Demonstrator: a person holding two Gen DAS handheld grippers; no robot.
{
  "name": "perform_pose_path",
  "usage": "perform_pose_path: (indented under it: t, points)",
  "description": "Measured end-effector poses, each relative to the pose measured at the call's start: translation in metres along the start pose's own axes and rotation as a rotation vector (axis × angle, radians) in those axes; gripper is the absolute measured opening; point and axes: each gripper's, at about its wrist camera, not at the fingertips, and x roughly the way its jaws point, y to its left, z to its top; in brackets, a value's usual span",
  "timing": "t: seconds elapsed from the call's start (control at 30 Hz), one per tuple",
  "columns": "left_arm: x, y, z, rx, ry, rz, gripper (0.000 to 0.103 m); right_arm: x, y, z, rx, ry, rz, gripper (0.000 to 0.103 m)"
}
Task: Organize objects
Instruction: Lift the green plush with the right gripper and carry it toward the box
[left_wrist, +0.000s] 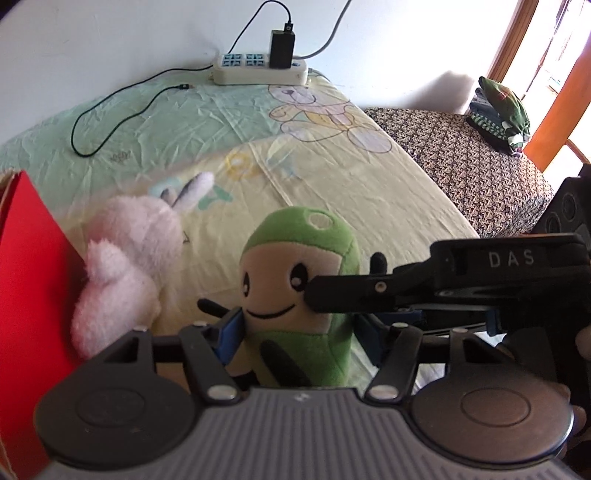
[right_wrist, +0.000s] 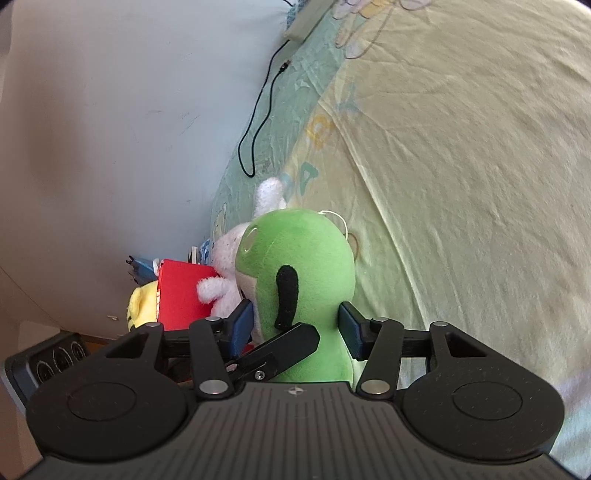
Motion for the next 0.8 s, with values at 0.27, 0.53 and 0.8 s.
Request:
perform_pose_path:
  t: [0.27, 0.53, 0.8]
  points:
    - [-0.018, -0.01, -0.011, 0.003, -0.016, -0.006, 0.065, -0.016, 0.01, -0.015, -0.047, 0.0, 0.001, 0.052]
    - [-0.043, -0.024, -0.026, 0.004, -0.045, 0.015, 0.065, -0.032, 0.021, -0.034, -0.08, 0.003, 0.021, 0.052]
    - [-0.085, -0.029, -0.035, -0.024, -0.136, 0.054, 0.065, -0.038, 0.051, -0.042, -0.192, -0.004, 0.075, 0.052]
